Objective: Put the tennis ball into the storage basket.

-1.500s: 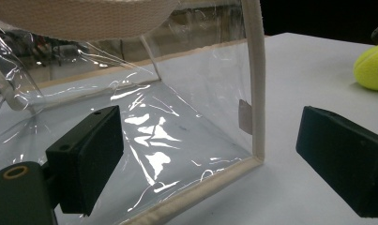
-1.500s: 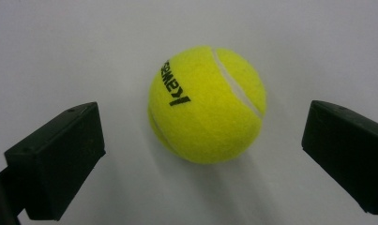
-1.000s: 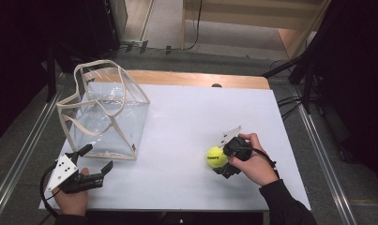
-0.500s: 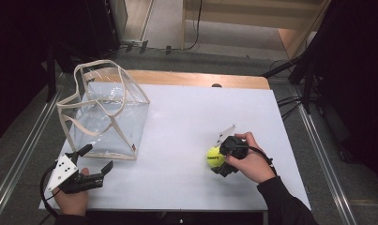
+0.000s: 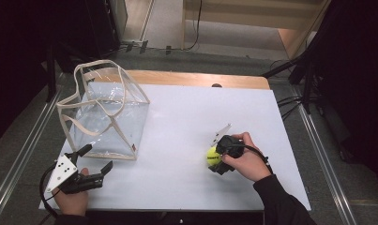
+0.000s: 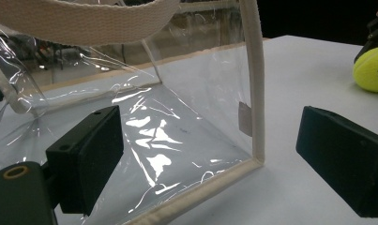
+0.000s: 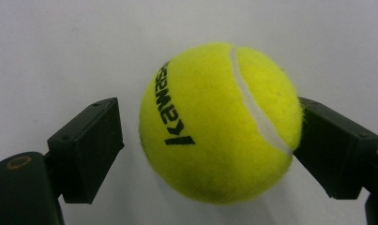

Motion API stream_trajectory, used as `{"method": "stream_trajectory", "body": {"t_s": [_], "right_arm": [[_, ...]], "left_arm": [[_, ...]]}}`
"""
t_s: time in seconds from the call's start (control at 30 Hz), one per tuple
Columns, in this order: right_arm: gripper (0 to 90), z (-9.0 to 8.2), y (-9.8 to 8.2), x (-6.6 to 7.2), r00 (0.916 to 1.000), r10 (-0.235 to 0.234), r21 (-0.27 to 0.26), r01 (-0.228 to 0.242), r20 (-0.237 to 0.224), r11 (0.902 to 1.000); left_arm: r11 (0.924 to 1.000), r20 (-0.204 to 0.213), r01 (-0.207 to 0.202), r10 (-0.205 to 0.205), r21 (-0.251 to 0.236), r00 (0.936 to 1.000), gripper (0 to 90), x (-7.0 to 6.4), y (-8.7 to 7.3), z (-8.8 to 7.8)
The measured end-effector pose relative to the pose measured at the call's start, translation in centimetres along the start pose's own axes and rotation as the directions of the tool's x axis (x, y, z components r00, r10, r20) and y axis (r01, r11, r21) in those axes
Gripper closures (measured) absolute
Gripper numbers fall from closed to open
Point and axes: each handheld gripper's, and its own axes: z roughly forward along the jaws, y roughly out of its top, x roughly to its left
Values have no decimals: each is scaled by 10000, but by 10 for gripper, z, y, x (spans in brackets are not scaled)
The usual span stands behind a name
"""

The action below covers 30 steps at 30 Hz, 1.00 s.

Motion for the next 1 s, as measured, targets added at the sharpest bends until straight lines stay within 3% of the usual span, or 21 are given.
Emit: {"method": "stream_trajectory", "body": {"t_s": [0.53, 1.0], "right_arm": [[147, 5, 1, -1, 9996, 220, 43, -221, 176, 9997], [220, 9, 1, -1, 9968, 371, 37, -375, 710, 9993]], "left_arm": [[10000, -8, -31, 31, 29, 10000, 83, -1, 0, 0], [10000, -9, -28, 28, 25, 10000, 83, -1, 0, 0]]}}
